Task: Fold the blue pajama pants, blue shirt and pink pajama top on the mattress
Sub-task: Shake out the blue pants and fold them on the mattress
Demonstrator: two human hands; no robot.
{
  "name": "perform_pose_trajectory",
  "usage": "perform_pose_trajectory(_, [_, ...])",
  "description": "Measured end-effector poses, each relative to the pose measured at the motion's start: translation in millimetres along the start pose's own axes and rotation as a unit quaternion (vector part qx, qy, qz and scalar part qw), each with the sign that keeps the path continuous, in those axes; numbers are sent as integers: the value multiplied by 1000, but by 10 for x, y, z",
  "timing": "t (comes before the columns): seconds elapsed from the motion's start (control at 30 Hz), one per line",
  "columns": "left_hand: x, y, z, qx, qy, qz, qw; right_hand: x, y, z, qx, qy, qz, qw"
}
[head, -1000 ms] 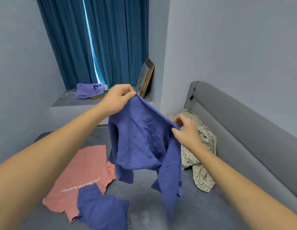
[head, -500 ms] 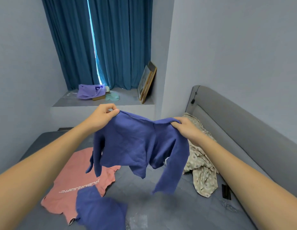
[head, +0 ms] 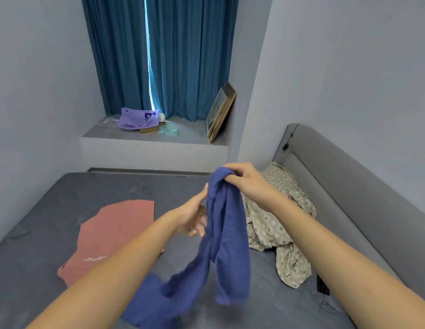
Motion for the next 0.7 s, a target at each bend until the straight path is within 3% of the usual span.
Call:
perform_pose_trajectory(0.2, [-218,57,-323,2,-18,-31,999,136,246,29,-6,-6,9,1000])
perform_pose_trajectory(0.4, [-254,57,-384,-90,17,-58,994,270,413,222,-3,16,-12,1000])
perform_pose_trajectory(0.7, [-451,-153,-466,-239,-41,-109,964,337,398,382,4,22,-21,1000])
Point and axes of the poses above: each hand's wrist, its own x-axis away from the middle knuckle, its own z-axis out of the back of the hand, y = z × x, the point moved 8 cm from there along -x, towards the middle knuckle, and after that the axes turned 8 degrees about -z, right-handed, at the moved point
